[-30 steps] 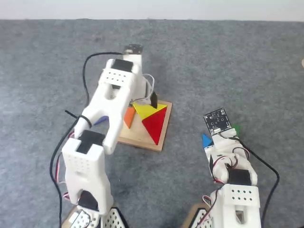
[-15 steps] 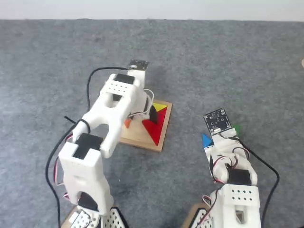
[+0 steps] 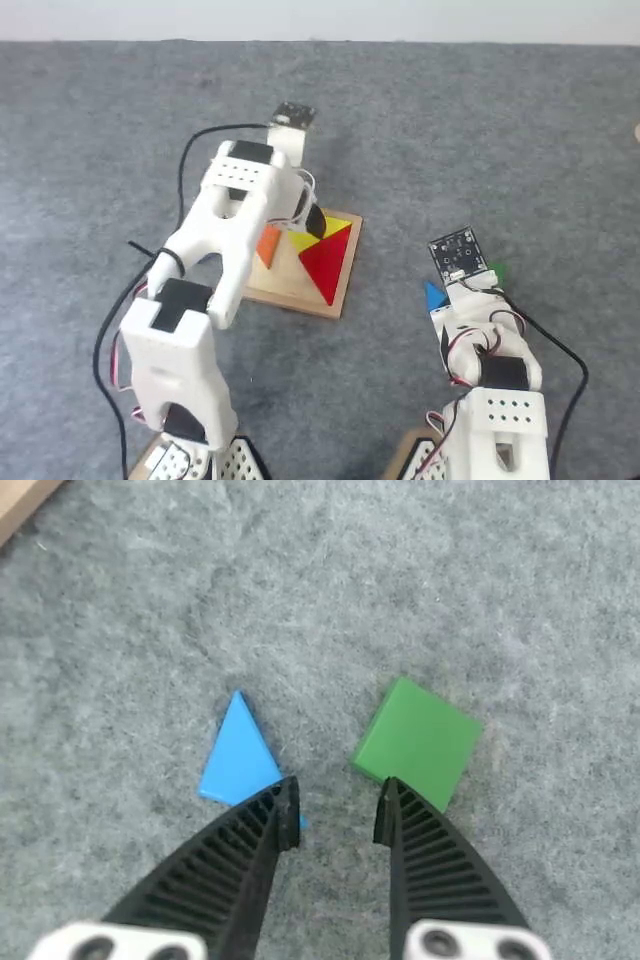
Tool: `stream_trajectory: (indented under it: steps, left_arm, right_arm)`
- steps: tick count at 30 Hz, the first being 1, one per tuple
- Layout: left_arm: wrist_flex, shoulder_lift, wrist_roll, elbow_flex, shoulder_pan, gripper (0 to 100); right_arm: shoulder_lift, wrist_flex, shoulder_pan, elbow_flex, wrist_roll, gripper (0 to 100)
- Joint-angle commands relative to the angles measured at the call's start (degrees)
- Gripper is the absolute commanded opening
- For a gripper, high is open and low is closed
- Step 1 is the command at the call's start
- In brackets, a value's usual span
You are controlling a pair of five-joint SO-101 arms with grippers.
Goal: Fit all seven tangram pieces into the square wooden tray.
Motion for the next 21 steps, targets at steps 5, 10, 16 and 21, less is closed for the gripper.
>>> stream_trajectory:
  steps: [5,10,16,21]
  left_arm:
    - [-0.6,-22.2,-3.8,4.5,-6.9,26]
    - [-8.1,-20.9,-4.0,13.4,-15.3,26]
    - [-11.8,-10.6,-0.6,11.4,-14.5,26]
    - [-11.4,1.1,0.1,2.6,-11.4,26]
  right_arm:
    - [-0.9,-0.5,0.0,-0.3,0.7,14.4]
    - [-0.9,-0.5,0.0,-0.4,0.8,14.4]
    - [-0.7,2.1,0.0,-1.5,0.8,14.4]
    - [-0.8,2.2,0.0,-1.3,0.8,14.4]
